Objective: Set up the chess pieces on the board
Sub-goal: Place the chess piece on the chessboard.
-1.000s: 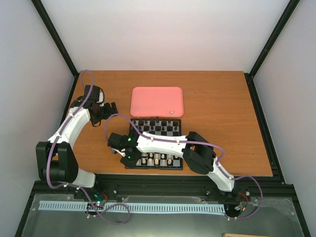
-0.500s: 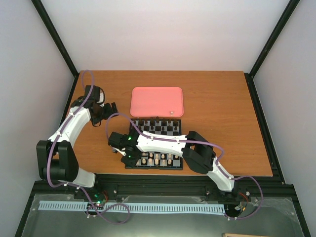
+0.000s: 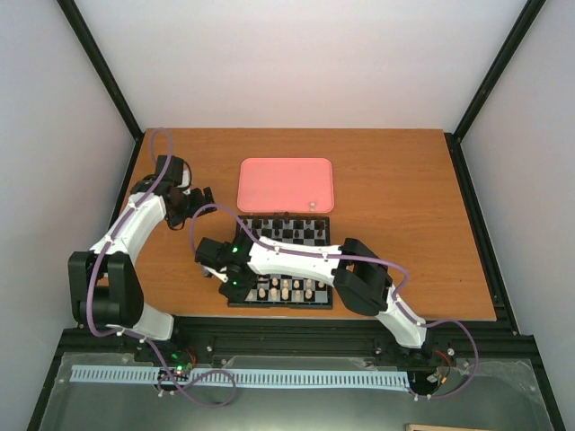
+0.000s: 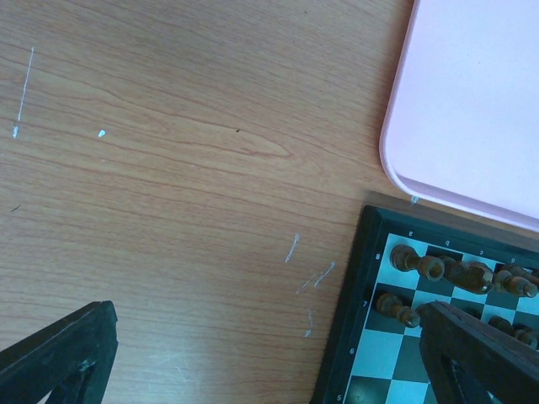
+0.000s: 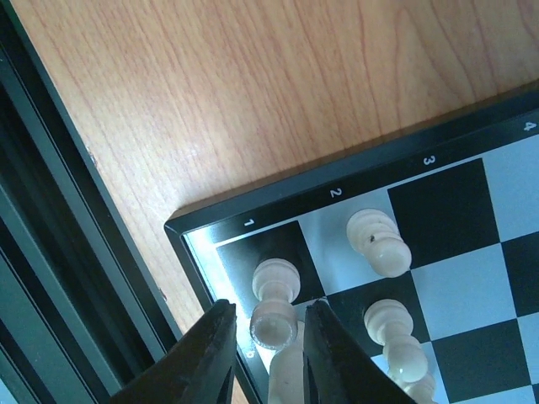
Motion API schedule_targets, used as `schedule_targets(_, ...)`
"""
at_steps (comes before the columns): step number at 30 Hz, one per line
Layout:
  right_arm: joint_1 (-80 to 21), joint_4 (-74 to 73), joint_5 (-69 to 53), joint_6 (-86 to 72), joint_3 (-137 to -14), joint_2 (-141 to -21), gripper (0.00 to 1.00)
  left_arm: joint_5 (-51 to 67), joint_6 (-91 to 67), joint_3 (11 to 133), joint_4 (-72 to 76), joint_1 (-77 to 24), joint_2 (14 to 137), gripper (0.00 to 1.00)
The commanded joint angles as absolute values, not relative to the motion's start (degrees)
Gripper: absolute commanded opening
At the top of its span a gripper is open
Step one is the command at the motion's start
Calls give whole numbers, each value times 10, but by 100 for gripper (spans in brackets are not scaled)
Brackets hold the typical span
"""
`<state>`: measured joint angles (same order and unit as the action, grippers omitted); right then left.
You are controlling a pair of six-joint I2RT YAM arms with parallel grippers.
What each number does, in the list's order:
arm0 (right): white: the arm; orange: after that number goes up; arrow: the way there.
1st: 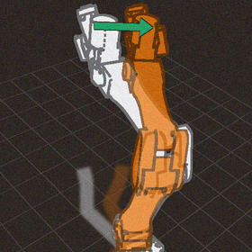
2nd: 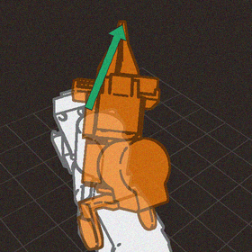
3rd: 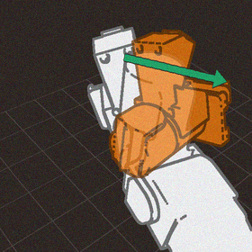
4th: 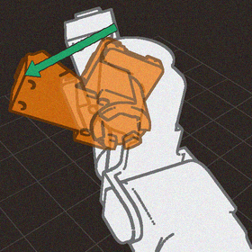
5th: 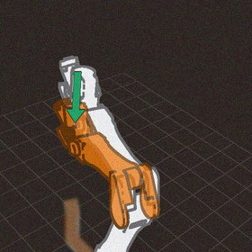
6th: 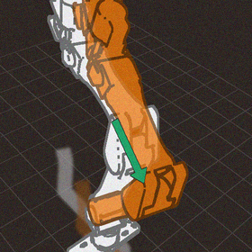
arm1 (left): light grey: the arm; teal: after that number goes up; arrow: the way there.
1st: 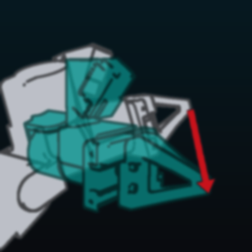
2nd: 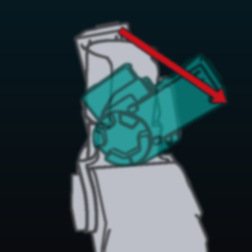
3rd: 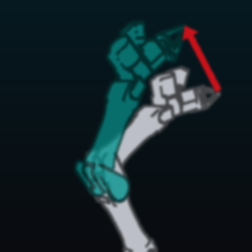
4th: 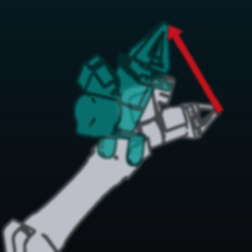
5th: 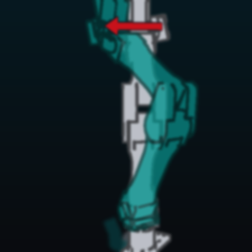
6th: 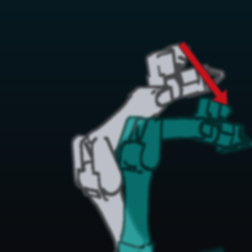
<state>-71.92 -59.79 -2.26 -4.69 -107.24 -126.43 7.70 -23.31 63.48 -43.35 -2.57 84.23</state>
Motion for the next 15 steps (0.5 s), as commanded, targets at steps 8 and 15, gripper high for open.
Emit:
schedule_targets(8, -716, -650, 2, -40, -1136, -1215, 26, 75, -223, 659, -436, -27, 840, 100)
schedule_targets(15, -675, -670, 54, -63, -1166, -1155, 36, 78, -225, 659, -437, -26, 839, 100)
